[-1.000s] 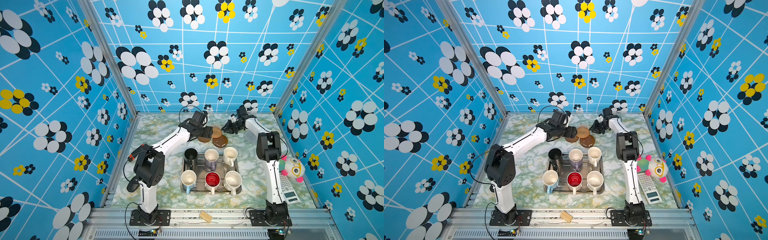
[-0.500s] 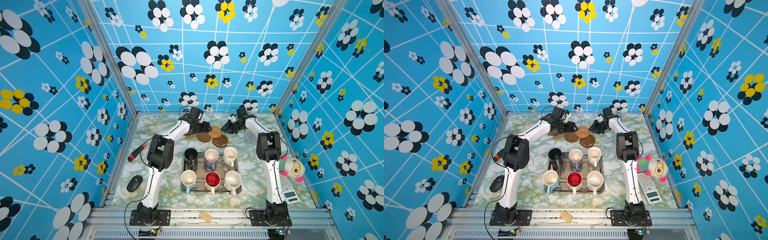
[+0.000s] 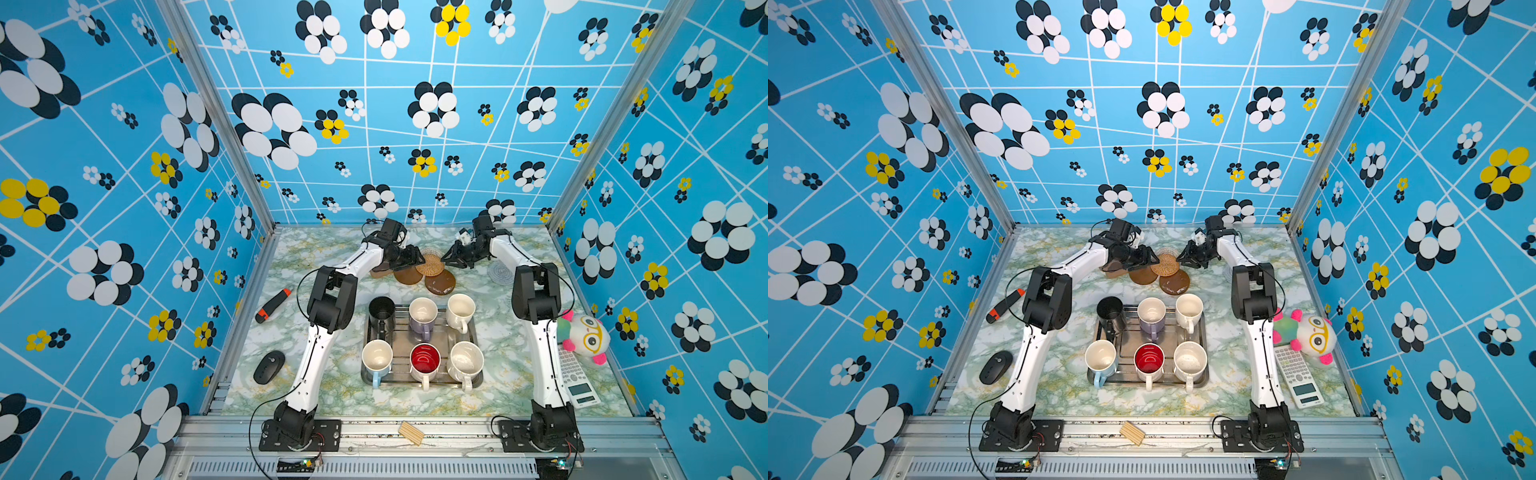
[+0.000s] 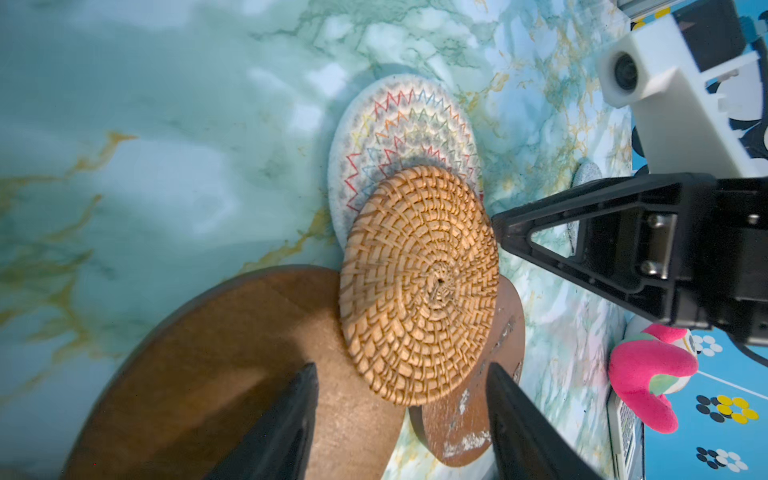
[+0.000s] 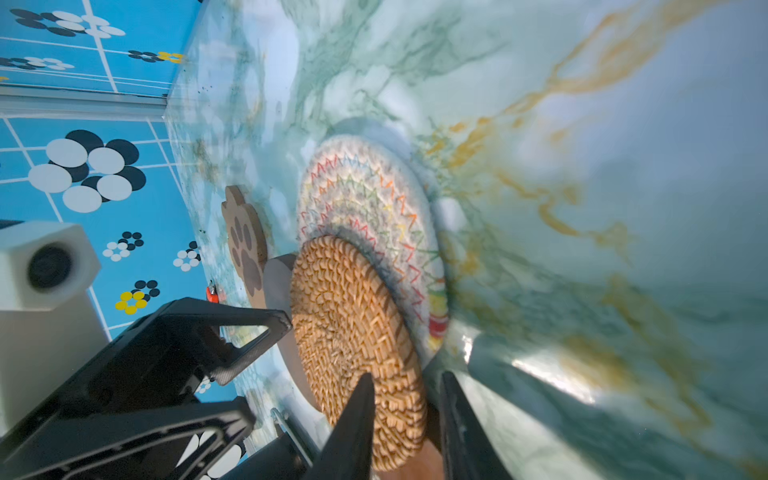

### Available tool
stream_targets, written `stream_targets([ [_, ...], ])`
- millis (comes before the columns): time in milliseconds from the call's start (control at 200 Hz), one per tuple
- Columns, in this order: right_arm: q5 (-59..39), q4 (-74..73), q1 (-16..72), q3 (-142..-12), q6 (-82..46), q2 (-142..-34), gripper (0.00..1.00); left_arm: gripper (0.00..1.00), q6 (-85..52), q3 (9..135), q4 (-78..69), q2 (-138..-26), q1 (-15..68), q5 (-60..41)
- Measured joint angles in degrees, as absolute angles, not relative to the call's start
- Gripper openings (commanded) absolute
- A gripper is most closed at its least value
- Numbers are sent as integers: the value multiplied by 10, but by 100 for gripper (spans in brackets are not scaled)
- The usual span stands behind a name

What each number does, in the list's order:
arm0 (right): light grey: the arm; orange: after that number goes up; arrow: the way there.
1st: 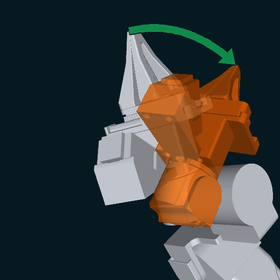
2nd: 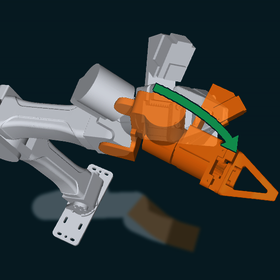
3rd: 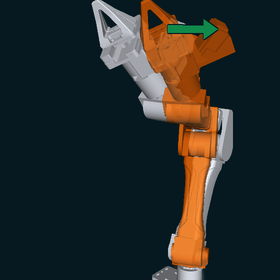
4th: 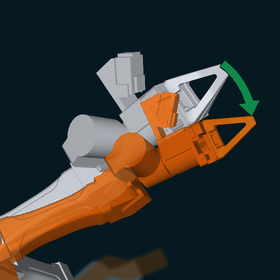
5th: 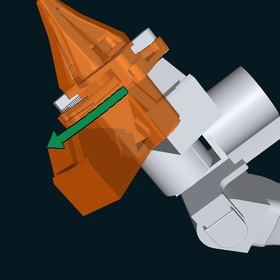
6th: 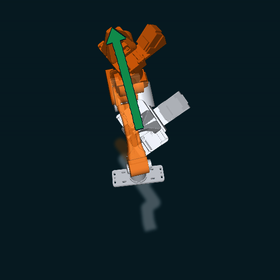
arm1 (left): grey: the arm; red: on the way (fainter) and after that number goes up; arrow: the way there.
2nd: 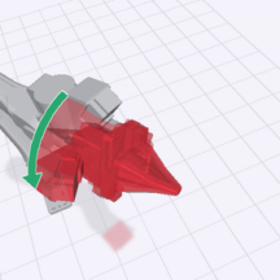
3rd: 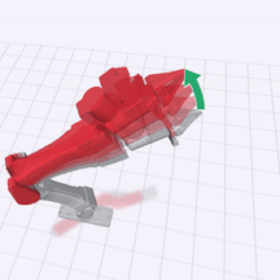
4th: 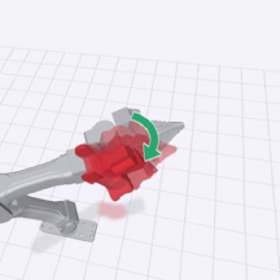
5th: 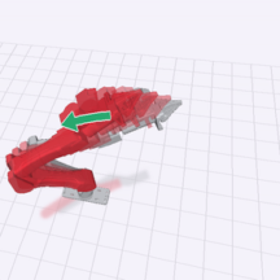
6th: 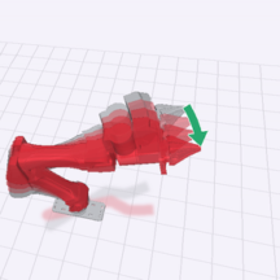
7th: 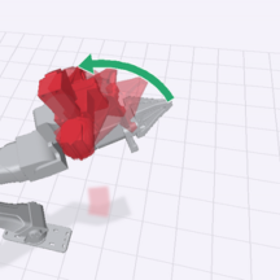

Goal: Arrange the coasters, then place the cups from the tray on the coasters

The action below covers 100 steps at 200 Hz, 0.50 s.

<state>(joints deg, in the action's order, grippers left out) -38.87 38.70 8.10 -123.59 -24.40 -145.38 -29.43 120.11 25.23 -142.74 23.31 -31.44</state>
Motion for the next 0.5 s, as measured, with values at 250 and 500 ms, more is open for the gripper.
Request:
stream_targets([
  [250, -400, 388, 81, -1236, -244, -1454, 29, 63, -322, 1202, 230, -1432, 234, -334],
  [500, -408, 388, 81, -1236, -242, -1455, 29, 61, -345, 1210, 206, -1447, 236, -347],
])
